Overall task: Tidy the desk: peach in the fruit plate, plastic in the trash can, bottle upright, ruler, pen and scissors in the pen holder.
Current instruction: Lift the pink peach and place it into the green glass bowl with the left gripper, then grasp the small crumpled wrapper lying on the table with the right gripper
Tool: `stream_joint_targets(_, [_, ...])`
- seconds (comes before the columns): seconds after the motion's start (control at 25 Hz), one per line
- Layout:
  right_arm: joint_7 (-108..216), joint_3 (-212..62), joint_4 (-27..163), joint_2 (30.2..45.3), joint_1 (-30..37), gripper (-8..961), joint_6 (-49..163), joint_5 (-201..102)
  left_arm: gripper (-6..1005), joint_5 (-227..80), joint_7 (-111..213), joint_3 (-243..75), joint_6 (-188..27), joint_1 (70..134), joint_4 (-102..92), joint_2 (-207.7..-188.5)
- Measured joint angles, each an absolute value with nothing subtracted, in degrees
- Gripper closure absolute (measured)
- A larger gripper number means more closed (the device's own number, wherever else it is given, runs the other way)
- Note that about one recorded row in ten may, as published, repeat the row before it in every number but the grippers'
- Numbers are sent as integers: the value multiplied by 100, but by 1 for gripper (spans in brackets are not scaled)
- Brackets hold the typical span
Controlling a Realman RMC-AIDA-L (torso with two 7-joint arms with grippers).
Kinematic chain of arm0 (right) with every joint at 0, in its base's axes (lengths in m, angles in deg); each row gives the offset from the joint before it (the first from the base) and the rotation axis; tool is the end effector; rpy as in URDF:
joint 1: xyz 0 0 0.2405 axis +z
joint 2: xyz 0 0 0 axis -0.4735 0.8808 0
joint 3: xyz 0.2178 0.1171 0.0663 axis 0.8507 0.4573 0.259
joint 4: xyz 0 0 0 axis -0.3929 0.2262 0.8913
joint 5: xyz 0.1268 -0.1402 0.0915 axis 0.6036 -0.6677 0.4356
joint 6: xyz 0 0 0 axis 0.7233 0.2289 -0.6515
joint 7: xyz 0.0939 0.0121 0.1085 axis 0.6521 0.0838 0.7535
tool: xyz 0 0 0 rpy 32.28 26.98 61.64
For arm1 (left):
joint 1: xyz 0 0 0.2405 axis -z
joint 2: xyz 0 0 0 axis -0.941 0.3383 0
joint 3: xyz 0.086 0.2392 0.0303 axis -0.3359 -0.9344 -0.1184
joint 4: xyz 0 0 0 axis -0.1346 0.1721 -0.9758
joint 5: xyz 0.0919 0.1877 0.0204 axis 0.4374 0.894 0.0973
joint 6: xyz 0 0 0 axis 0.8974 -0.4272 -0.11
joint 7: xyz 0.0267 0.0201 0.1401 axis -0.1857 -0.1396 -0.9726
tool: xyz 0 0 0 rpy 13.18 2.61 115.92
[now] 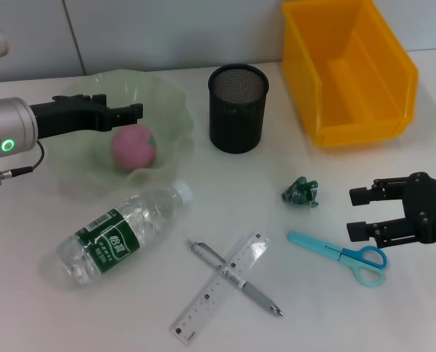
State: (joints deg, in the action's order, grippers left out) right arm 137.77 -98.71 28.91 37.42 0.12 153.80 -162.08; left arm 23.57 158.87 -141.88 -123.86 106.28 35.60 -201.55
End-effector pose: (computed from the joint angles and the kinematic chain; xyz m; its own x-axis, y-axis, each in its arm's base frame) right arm 0.2939 0.2993 0.0628 0.7966 -0.4634 -0.3882 -0.5128 -0.8581 -0.0279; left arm -0.2325 0.4211 -0.0109 0.7014 0.5213 0.4860 0.7077 -0.5906 -0.3879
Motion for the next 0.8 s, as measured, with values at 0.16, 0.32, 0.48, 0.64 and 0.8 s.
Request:
stream_joint_targets(0.16, [13777,-9872,2879,3741,13,171,15378,-16208,219,2297,15887,-14087,-12781,10603,3696,-20153])
stream_joint_targets(0.32, [13777,-9871,2868,3742,12,172,15374,-16208,181,2049,15724,-13881,-13785,10486,4017,-20146])
stream_joint_targets(0.48, [13777,-9871,2858,3741,12,171,15372,-16208,182,1738,15328,-13688,-15000,10281,4291,-20128])
stream_joint_targets(0.64, [13777,-9871,2855,3712,15,171,15371,-16207,183,1745,15080,-13698,-15880,10126,4475,-20122])
stream_joint_targets(0.8, [13777,-9871,2856,3699,27,171,15371,-16207,184,1769,14855,-13725,-16287,10039,4489,-20121])
